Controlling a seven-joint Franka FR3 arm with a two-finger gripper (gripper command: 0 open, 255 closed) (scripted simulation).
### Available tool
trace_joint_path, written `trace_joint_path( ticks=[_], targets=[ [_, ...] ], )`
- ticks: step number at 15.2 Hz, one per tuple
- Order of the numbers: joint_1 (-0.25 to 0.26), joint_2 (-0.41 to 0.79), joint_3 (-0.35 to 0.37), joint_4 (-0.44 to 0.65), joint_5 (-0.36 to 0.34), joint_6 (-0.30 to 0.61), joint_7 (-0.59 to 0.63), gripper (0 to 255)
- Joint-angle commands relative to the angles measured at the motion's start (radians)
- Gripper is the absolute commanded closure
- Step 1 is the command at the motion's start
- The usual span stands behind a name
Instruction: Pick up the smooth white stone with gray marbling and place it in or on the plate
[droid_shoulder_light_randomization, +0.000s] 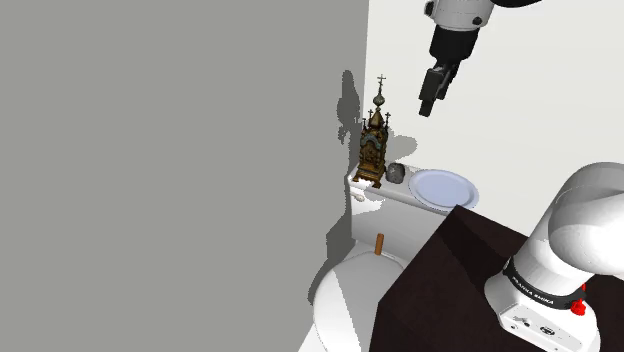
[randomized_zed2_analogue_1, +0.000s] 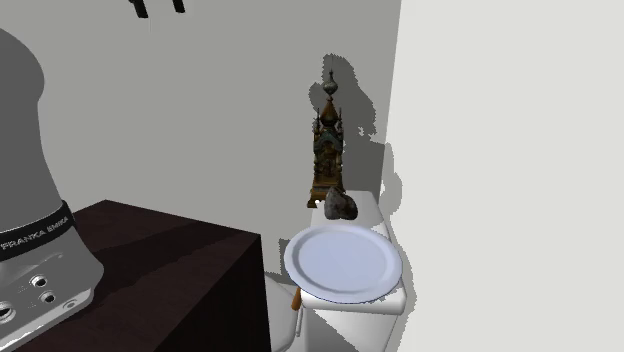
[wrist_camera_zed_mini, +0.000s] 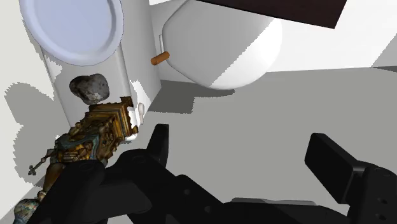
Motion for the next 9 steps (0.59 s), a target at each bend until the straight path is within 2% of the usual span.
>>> trace_joint_path(
  ticks=[1,9],
  targets=[
    [0.0,0.0,0.0,0.0,0.0,0.0,0.0,0],
    [-0.018,0.036,-0.166,-0.175,-0.077,0.245,-0.216,0]
  ],
)
